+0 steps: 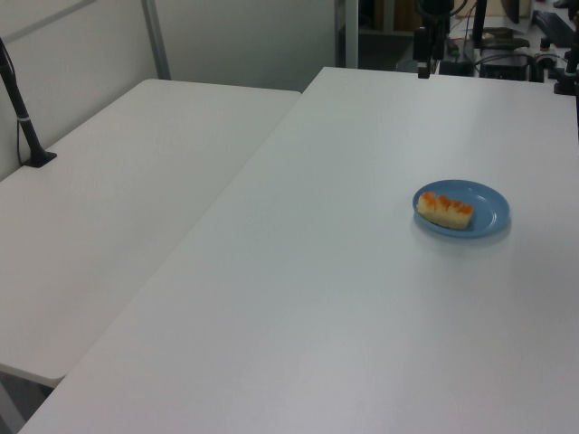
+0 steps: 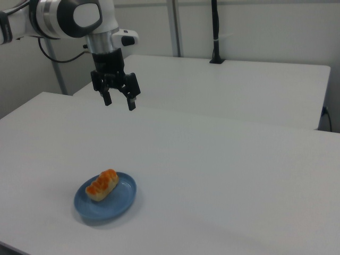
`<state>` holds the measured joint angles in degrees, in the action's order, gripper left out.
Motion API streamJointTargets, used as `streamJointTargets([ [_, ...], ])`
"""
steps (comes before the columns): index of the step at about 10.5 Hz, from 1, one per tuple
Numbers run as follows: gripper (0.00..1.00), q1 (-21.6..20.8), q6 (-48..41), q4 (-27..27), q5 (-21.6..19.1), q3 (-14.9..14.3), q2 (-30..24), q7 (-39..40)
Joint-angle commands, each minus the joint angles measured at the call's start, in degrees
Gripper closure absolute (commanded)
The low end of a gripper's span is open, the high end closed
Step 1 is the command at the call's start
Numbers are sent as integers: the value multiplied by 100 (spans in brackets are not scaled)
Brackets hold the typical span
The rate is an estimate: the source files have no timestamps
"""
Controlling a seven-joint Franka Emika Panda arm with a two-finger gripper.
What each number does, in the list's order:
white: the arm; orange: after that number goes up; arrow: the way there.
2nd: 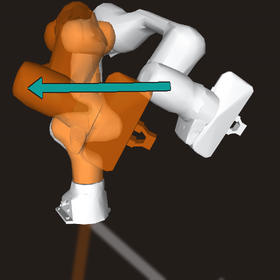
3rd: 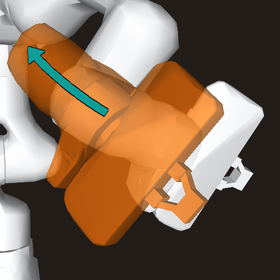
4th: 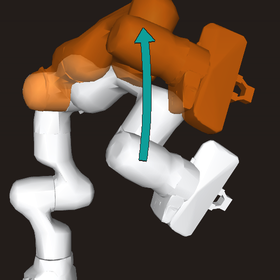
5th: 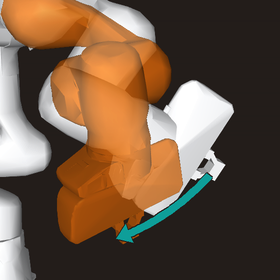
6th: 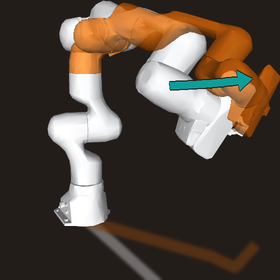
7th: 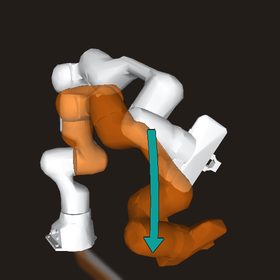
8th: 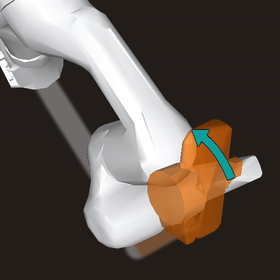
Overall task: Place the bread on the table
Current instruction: 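Lower the open gripper toward the bread on the blue plate, then close the gripper around the toasted bread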
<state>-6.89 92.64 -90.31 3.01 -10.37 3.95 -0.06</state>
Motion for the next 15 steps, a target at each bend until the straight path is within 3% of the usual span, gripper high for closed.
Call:
streamJointTargets([
  [1, 0, -31, -211, -152, -116, 78, -96, 6],
  [5, 0, -418, 613, -1985, -81, 113, -824, -3],
  [7, 0, -418, 1210, -2689, -29, 263, -791, -29],
  [11, 0, -427, 2205, -3088, -20, 439, 26, -274],
  [13, 11, -427, 2914, -3640, 50, 527, 123, -406],
  [14, 17, -427, 3014, -3634, 51, 631, 210, -642],
  [15, 39, -418, 3015, -3634, 51, 650, 211, -670],
])
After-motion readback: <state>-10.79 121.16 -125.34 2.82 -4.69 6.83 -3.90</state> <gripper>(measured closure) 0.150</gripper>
